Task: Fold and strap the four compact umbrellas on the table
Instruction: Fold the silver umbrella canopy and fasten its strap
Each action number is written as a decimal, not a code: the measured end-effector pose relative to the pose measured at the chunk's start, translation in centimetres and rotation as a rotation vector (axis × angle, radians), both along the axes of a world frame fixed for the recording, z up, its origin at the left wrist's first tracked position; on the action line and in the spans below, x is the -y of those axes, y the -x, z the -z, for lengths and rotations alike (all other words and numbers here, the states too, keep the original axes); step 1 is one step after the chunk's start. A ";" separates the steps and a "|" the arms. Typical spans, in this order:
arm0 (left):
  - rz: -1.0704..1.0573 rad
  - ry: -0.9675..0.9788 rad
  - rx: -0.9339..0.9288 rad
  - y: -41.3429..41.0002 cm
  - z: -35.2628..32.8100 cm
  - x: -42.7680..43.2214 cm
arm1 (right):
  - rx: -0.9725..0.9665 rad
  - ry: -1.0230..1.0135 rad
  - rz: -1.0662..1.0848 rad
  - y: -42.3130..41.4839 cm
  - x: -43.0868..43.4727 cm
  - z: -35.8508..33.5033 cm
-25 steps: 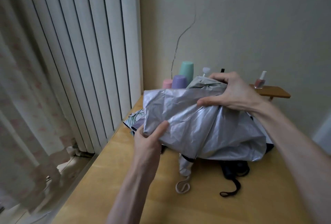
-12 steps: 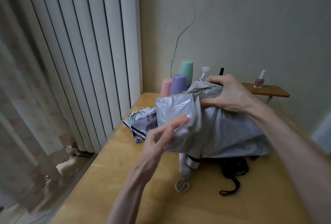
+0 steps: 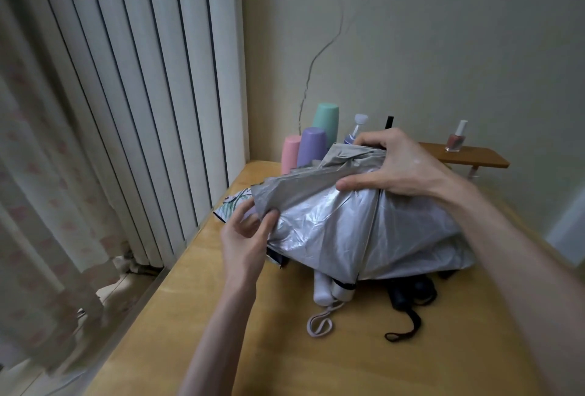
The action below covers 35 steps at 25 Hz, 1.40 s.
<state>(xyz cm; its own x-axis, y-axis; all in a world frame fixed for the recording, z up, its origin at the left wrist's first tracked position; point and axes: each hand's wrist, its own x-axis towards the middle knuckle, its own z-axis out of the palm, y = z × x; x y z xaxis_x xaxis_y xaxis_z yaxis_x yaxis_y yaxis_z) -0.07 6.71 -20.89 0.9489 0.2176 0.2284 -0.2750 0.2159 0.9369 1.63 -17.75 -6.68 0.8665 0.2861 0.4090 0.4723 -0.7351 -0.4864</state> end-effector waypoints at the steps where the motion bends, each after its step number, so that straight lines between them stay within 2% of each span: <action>1: -0.031 -0.005 -0.016 -0.4 0.3 0.2 | -0.005 -0.001 -0.016 0.0 -0.1 0.0; 4: -0.154 -0.045 0.003 -0.6 1.2 0.8 | -0.006 -0.014 -0.054 -0.3 -0.4 -0.1; 6: -0.309 -0.209 0.088 -0.5 1.7 0.8 | -0.012 -0.038 -0.071 -0.4 -0.7 -0.1; 8: -0.345 -0.381 0.265 -0.2 1.8 0.9 | -0.018 -0.050 -0.083 -0.2 -1.1 0.0; 10: -0.181 -0.446 0.370 0.4 1.4 1.4 | -0.031 -0.060 -0.096 0.0 -1.6 0.0; 14: 0.224 -0.478 0.279 0.5 1.5 2.4 | -0.073 -0.088 -0.135 0.6 -2.4 0.1; 16: 0.344 -0.440 0.247 0.1 2.0 2.6 | -0.087 -0.108 -0.175 1.0 -3.1 0.3; 18: 0.357 -0.427 0.214 -0.1 2.4 3.1 | -0.101 -0.120 -0.195 1.0 -3.8 0.3; 20: 0.153 -0.505 0.237 0.6 2.1 3.4 | -0.114 -0.129 -0.158 0.8 -4.1 0.2; 23: -0.382 -0.559 0.334 2.0 1.4 2.8 | -0.070 -0.160 -0.023 0.1 -3.8 -0.3; 24: -0.449 -0.588 0.387 2.2 1.4 2.9 | -0.050 -0.179 0.040 0.0 -3.7 -0.5; 26: -0.302 -0.649 0.409 3.2 1.6 3.5 | -0.010 -0.235 0.135 0.0 -3.5 -0.7; 29: -0.030 -0.696 0.269 4.2 2.2 4.6 | -0.010 -0.329 0.210 0.3 -3.1 -0.8; 32: 0.040 -0.597 0.219 4.1 2.3 4.8 | -0.061 -0.387 0.279 0.6 -2.9 -0.6; 35: 0.057 -0.522 0.200 3.9 2.1 4.9 | -0.019 -0.347 0.315 1.0 -3.1 -0.7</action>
